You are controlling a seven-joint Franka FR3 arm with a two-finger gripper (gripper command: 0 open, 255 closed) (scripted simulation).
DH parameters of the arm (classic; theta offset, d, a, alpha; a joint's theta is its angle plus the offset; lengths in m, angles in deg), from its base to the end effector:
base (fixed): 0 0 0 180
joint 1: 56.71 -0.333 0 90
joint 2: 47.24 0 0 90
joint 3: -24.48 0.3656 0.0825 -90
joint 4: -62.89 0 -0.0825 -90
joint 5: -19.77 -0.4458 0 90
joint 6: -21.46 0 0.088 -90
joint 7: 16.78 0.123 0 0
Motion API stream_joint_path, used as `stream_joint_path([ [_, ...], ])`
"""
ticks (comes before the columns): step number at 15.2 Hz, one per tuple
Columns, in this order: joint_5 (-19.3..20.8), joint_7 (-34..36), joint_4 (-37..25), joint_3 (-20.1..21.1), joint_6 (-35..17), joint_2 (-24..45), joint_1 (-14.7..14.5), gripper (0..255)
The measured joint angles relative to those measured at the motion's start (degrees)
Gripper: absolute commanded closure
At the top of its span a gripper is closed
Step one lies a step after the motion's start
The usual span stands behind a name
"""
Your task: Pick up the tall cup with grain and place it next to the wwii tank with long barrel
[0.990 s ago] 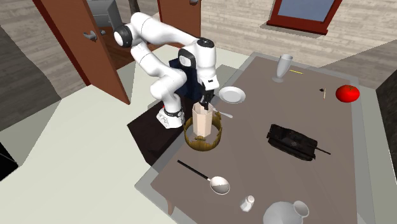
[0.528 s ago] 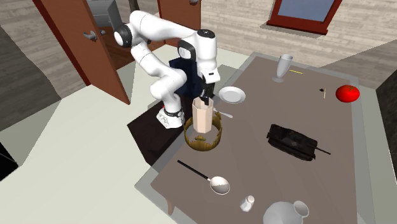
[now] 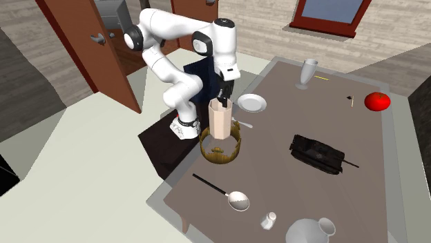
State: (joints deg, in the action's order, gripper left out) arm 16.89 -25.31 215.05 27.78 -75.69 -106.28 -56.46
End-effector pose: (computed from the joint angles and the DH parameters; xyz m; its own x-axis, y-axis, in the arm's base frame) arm 0.2747 0.0224 0.5328 0.9830 0.1704 0.0690 0.1702 -0.9854 0.0095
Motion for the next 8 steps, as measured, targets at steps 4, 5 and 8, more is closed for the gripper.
stream_joint_path([
  [4, 0.27, -0.12, -3.43, -0.3, 2.82, 0.61, 0.15, 255],
  [5, 0.26, -0.07, -4.33, -0.28, 3.39, 0.95, 0.15, 255],
  [8, 0.34, -0.06, -7.01, -0.35, 5.15, 1.87, 0.21, 255],
])
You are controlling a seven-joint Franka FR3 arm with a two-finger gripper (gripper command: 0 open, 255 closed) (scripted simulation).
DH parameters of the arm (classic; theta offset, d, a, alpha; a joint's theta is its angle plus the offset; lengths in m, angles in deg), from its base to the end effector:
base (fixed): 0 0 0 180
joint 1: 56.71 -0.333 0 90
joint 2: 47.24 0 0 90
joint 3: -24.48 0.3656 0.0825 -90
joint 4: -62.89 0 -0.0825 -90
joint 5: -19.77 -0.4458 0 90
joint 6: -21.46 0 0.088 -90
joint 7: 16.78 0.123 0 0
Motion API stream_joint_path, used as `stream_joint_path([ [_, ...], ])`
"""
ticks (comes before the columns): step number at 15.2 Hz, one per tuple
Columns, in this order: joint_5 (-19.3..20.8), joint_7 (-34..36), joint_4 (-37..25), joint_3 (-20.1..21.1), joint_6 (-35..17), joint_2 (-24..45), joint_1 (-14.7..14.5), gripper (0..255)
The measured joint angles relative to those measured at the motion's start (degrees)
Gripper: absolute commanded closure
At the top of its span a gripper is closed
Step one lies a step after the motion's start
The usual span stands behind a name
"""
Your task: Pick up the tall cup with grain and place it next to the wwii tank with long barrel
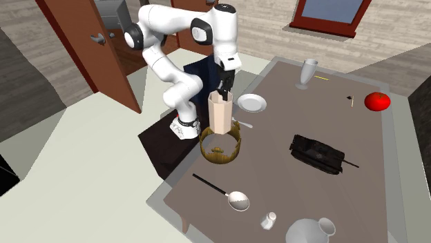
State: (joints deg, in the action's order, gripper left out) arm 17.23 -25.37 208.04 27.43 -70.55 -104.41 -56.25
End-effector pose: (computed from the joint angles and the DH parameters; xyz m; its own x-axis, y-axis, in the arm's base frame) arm 0.2763 0.0216 0.5817 0.9830 0.1704 0.0690 0.1702 -0.9854 0.0094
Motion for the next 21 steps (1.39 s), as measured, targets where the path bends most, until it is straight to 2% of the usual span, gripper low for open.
stream_joint_path([
  [14, 0.31, 0.16, -12.98, -0.26, 8.79, 4.18, 0.19, 255],
  [21, -3.0, 5.61, -16.99, 5.68, 2.88, 13.86, -0.55, 255],
])
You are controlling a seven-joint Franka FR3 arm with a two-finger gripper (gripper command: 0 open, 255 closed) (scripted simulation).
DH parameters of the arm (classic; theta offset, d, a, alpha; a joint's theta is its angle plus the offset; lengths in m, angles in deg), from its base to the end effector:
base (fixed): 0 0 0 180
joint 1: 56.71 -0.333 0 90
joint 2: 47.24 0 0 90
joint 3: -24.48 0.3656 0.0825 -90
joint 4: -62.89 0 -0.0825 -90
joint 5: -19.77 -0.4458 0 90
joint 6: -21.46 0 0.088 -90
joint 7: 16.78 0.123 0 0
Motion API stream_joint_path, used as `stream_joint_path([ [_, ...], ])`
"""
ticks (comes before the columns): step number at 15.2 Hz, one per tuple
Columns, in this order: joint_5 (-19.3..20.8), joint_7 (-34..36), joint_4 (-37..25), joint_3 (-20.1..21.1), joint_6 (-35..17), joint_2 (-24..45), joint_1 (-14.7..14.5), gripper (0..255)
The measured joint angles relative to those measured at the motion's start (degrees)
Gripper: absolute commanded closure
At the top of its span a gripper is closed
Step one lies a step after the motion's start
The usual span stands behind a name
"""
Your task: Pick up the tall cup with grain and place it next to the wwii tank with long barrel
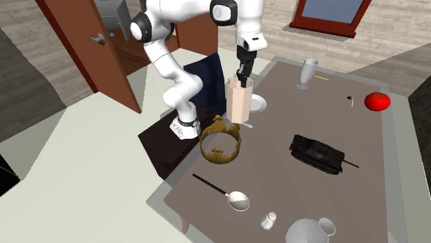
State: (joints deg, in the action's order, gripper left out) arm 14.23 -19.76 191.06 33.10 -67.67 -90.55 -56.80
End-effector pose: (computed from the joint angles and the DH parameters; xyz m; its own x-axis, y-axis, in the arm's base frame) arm 0.3374 0.0836 0.6573 0.9829 0.1709 0.0679 0.1706 -0.9853 0.0102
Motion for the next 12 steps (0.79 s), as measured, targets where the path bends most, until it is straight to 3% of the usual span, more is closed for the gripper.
stream_joint_path([
  [7, -1.36, 6.28, -6.23, 6.57, -6.58, 12.34, -0.13, 255],
  [12, -0.02, 11.25, -14.5, 11.13, -9.2, 23.09, 0.18, 255],
])
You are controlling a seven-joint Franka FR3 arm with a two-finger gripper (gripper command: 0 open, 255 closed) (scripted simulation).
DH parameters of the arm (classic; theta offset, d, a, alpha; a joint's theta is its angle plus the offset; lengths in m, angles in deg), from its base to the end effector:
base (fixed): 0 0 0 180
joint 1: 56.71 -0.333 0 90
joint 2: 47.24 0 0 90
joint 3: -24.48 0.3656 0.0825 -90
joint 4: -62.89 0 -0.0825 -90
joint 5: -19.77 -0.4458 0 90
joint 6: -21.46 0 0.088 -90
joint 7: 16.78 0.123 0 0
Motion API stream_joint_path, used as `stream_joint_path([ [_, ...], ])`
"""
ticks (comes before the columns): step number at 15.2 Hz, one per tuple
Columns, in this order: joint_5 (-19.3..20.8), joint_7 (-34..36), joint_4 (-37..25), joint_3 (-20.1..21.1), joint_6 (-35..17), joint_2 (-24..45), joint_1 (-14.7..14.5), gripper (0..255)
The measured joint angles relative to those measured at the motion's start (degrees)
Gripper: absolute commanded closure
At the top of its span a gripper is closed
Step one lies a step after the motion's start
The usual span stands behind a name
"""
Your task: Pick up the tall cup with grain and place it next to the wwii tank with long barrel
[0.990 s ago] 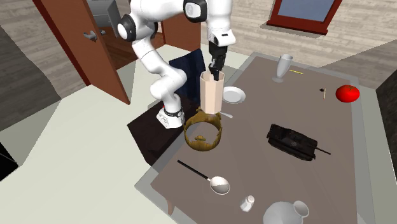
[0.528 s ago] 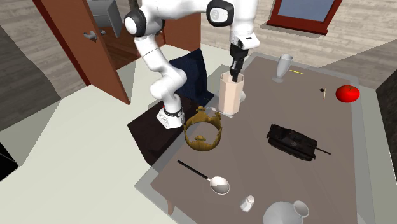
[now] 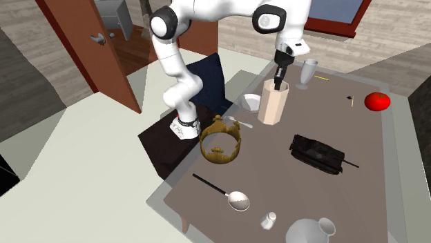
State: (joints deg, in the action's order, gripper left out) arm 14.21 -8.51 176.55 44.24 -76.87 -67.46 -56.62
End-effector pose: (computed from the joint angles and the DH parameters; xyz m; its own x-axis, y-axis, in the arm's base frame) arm 0.4643 0.2041 0.6327 0.9828 0.1713 0.0688 0.1710 -0.9852 0.0106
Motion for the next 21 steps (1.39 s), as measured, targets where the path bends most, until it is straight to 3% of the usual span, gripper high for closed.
stream_joint_path([
  [4, 2.28, 4.36, -5.87, 3.38, -2.01, 8.16, -0.24, 255],
  [10, 8.74, 11.54, -19.68, 7.52, -1.59, 23.0, -2.17, 255],
  [13, 12.81, 15.02, -28.21, 8.66, -0.12, 31.15, -4.65, 255],
  [18, 19.71, 18.71, -46.44, 8.5, 4.68, 46.08, -11.14, 255],
  [21, 20.97, 19.64, -49.11, 8.18, 4.58, 49.15, -12.74, 255],
])
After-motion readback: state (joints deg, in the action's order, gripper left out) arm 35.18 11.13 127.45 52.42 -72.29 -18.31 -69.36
